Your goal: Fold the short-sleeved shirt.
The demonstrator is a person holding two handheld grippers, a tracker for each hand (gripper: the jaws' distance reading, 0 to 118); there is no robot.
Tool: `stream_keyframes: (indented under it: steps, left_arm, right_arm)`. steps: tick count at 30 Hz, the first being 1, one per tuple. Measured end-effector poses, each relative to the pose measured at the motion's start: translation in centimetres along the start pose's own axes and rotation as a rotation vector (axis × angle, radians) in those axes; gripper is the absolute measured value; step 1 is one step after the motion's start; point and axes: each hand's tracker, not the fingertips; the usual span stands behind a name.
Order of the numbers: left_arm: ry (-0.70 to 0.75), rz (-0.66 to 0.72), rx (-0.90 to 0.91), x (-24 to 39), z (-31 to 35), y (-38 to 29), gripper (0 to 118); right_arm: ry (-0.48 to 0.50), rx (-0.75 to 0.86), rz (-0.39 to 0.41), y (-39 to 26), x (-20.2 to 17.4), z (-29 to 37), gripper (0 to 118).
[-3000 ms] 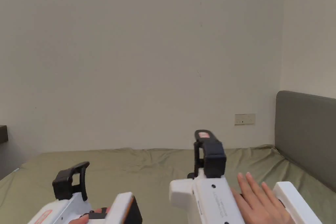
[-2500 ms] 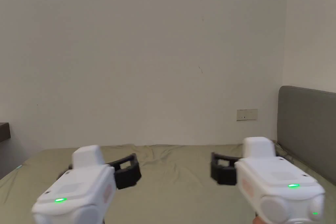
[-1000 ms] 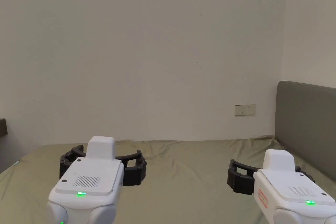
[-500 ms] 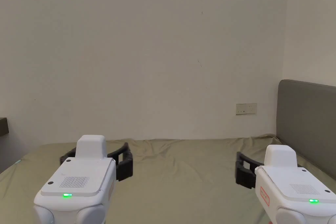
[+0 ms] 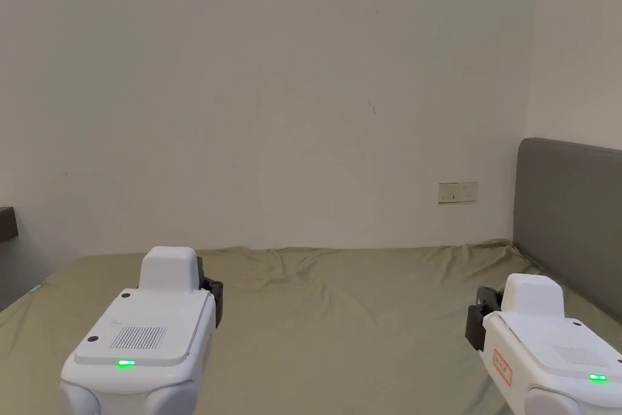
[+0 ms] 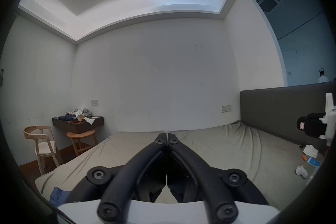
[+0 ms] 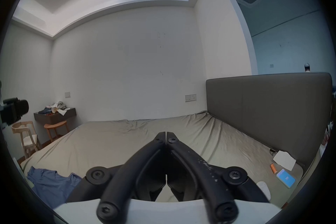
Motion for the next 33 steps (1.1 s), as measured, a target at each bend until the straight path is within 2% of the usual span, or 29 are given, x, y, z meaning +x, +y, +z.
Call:
stream_keyframes:
  steps: [3,7,11,13,17,24,28,33]
  left_arm:
    - [0.042,-0.019,-0.003,-1.8,0.2,-0.2,0]
    - [0.125,0.006,-0.015,-5.0,2.6,0.2,0]
    - [0.269,-0.047,-0.015,-10.1,4.9,-0.3,0]
    - [0.337,-0.024,-0.020,-12.9,6.5,-0.2,0]
    - [0.504,-0.012,-0.019,-18.1,11.7,-0.4,0]
    - [0.755,0.002,-0.051,-24.3,21.5,-1.6,0]
    - [0.872,-0.037,-0.081,-26.8,25.9,-2.6,0]
    - [0.940,-0.022,-0.098,-28.5,29.4,-3.0,0]
  right_arm:
    - [0.039,-0.006,-0.007,-0.1,-1.1,-0.3,1]
    - [0.161,-0.011,0.019,0.2,-5.3,-1.3,1]
    - [0.295,0.008,0.032,0.4,-10.8,-1.4,1]
    - [0.374,-0.003,0.035,0.4,-13.7,-1.2,1]
    - [0.532,-0.003,0.088,-0.1,-20.1,-0.1,1]
    - [0.787,-0.020,0.120,-1.7,-30.0,3.8,1]
    - [0.895,-0.024,0.130,-2.6,-34.4,6.3,1]
    - [0.976,-0.051,0.146,-3.6,-38.7,8.0,1]
